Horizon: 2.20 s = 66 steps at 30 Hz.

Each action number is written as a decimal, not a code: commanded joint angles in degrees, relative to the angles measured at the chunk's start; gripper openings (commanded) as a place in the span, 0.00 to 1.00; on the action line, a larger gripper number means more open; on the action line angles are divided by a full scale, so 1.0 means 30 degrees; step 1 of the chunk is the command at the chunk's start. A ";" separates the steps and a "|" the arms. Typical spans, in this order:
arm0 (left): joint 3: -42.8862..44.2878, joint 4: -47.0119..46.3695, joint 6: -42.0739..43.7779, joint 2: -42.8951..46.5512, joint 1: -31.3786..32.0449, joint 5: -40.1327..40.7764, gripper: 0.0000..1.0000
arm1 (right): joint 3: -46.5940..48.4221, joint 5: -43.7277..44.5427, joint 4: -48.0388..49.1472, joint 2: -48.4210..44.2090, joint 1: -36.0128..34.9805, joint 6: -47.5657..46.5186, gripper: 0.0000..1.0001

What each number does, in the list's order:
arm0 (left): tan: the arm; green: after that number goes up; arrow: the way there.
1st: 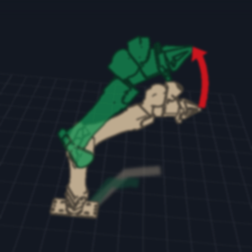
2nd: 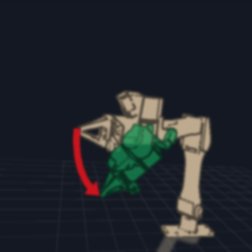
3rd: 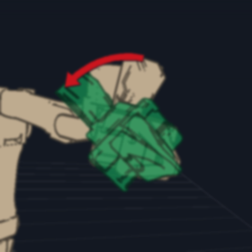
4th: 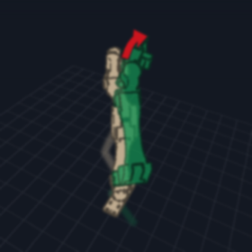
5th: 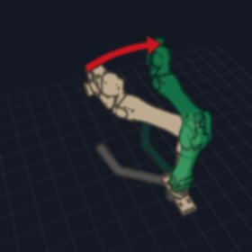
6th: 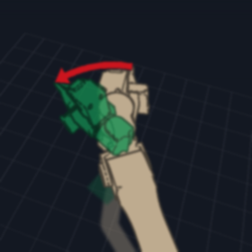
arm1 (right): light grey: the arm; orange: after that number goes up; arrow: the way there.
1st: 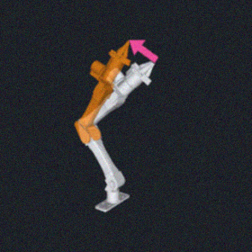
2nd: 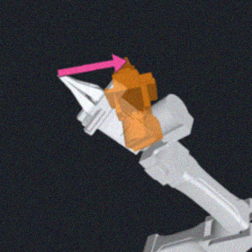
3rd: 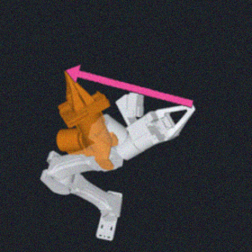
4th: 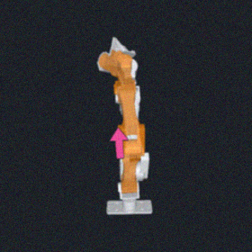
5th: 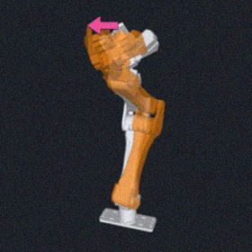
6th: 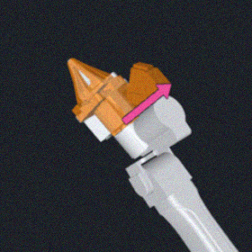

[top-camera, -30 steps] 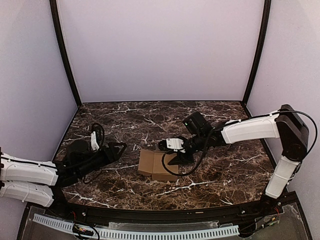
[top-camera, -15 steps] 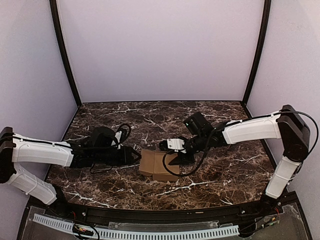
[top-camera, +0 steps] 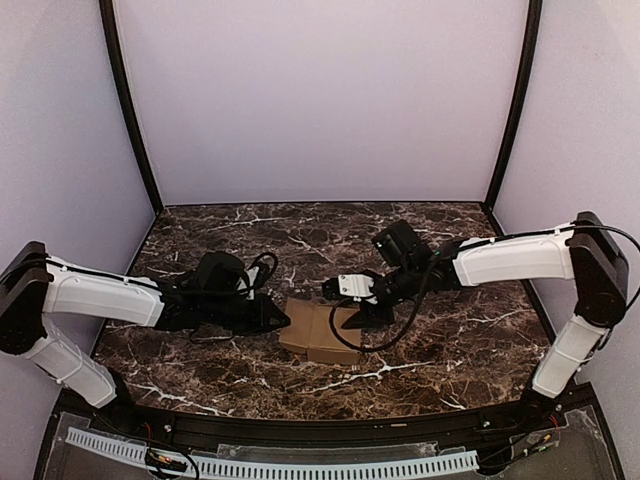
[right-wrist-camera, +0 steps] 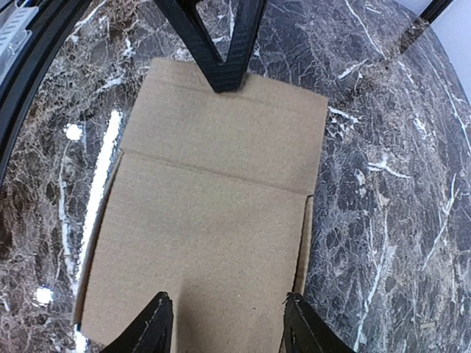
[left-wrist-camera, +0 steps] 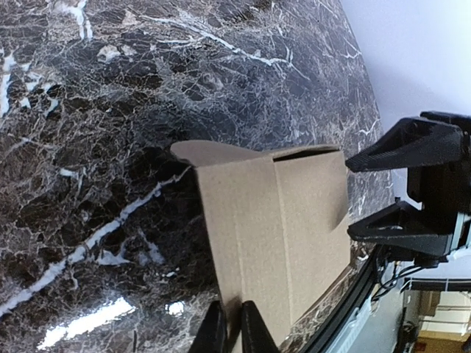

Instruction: Fold the paper box

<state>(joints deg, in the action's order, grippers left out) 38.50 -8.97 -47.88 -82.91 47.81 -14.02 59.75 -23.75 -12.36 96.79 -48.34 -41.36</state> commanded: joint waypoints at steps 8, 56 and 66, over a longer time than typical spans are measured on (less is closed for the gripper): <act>-0.0310 -0.1211 -0.1605 -0.0428 0.0087 0.0209 0.01 | -0.1755 -0.0296 -0.1513 -0.2580 0.0759 0.0576 0.40; 0.3215 0.4308 0.2303 0.3040 0.1055 0.2790 0.44 | -0.1600 -0.1480 -0.2120 -0.0507 0.3495 0.0294 0.21; 0.2053 0.7679 0.2594 0.4699 0.0865 0.5591 0.48 | 0.1391 -0.2926 -0.2654 -0.0730 0.3363 0.1517 0.23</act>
<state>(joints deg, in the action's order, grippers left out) 46.83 9.63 -40.84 -71.24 50.61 -0.73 58.78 -29.80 -20.32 94.28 -38.22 -39.07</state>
